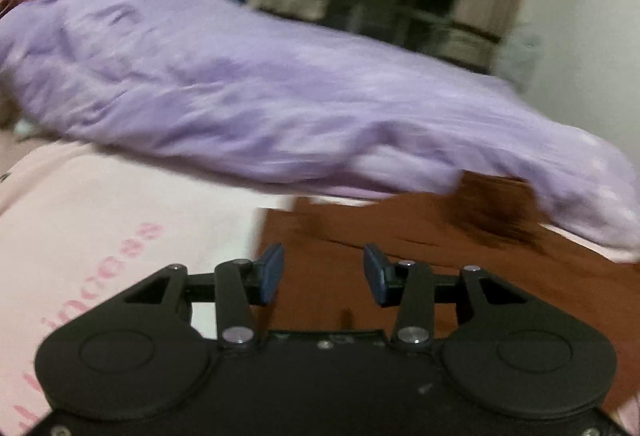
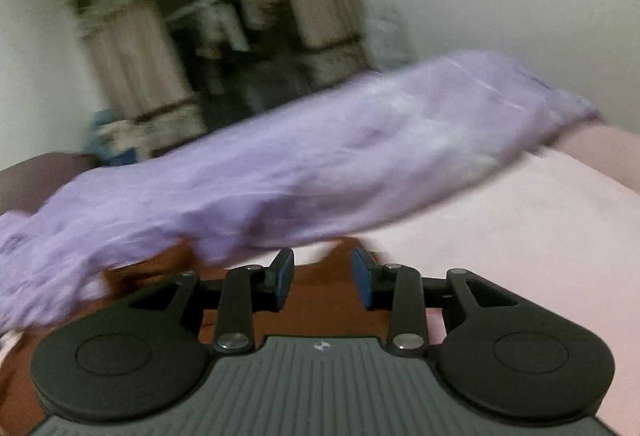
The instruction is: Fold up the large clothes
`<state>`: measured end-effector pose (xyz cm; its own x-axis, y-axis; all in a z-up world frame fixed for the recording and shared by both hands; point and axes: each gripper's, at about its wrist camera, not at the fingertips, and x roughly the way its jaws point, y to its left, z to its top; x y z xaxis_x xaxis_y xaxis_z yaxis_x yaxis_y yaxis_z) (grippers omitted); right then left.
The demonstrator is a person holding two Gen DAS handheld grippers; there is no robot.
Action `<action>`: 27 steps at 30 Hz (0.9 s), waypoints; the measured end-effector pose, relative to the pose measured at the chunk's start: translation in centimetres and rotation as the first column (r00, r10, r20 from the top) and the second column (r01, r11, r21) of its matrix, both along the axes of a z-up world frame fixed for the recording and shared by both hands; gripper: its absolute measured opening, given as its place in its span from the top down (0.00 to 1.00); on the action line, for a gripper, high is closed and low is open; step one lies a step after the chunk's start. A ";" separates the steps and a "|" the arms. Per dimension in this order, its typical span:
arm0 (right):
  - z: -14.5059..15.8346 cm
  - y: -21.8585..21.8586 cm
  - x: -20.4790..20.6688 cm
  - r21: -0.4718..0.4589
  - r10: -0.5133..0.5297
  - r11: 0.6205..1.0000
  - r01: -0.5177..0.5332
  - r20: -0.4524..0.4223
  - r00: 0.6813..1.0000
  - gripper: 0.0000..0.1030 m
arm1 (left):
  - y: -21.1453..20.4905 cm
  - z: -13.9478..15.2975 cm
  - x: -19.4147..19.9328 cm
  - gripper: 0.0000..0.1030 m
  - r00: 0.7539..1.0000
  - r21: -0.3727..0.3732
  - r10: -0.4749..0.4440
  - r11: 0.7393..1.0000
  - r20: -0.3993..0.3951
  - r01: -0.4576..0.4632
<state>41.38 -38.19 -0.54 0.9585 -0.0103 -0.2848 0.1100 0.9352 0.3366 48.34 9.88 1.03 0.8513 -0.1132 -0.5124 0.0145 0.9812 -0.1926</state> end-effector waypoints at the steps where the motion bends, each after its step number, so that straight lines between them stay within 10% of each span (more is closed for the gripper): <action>1: 0.2 1.6 -0.4 -0.011 0.047 0.999 -0.047 0.008 0.999 0.69 | -1.5 0.2 -0.6 0.57 0.999 0.010 -0.037 0.999 0.019 0.036; 4: 0.3 8.4 -1.0 -0.065 0.226 0.972 -0.226 -0.015 0.974 0.89 | -6.8 -0.1 -2.6 0.56 0.986 -0.008 -0.159 0.987 0.048 0.160; 12: -3.9 17.1 0.9 -0.075 0.337 0.932 -0.354 -0.175 0.925 0.91 | -14.1 -4.9 -2.3 0.55 0.971 0.006 -0.230 0.973 -0.058 0.231; 27: -4.7 2.2 0.1 -0.056 0.013 0.998 -0.026 -0.217 0.976 0.93 | -2.8 -5.6 -0.9 0.54 0.997 0.159 -0.006 0.987 -0.076 0.018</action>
<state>41.51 -35.97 -5.22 0.8746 -0.0144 -0.4847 0.1555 0.9551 0.2522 47.43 7.07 -4.56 0.8085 -0.0346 -0.5874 0.0177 0.9992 -0.0346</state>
